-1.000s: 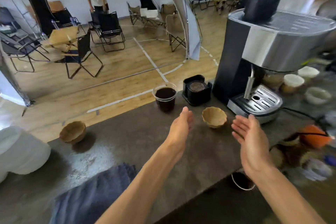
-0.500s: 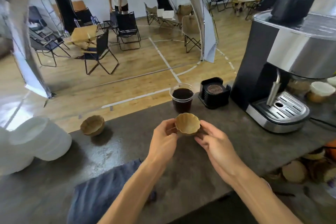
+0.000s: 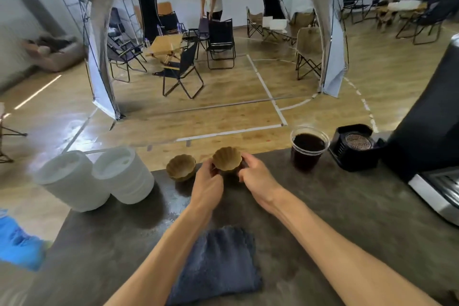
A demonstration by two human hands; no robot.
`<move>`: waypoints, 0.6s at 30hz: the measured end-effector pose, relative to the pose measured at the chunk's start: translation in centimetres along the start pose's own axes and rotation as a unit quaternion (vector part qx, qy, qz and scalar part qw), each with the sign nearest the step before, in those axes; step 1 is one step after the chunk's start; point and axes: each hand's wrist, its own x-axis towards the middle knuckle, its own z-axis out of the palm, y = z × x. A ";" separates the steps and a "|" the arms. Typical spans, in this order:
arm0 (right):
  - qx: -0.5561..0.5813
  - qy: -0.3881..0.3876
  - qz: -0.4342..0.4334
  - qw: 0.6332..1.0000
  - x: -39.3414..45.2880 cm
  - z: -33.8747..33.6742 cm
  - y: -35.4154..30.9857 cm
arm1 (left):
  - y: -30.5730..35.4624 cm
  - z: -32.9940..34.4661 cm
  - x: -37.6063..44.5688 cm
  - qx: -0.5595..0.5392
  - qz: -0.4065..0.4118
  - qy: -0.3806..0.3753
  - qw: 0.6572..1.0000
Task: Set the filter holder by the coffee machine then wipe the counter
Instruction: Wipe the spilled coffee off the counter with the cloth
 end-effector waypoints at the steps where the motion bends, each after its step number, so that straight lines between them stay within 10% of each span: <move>1: 0.003 0.000 0.001 1.000 0.2 0.0 0.1 | -0.3 0.0 0.3 0.003 -0.003 -0.004 1.000; 12: -0.003 0.111 0.071 0.991 -1.3 -1.1 2.1 | 0.5 -2.4 -2.5 0.091 -0.004 0.014 0.996; 18: -0.330 -0.103 -0.076 0.935 -6.9 0.5 2.4 | -1.7 -8.8 -8.6 0.276 0.043 0.030 0.960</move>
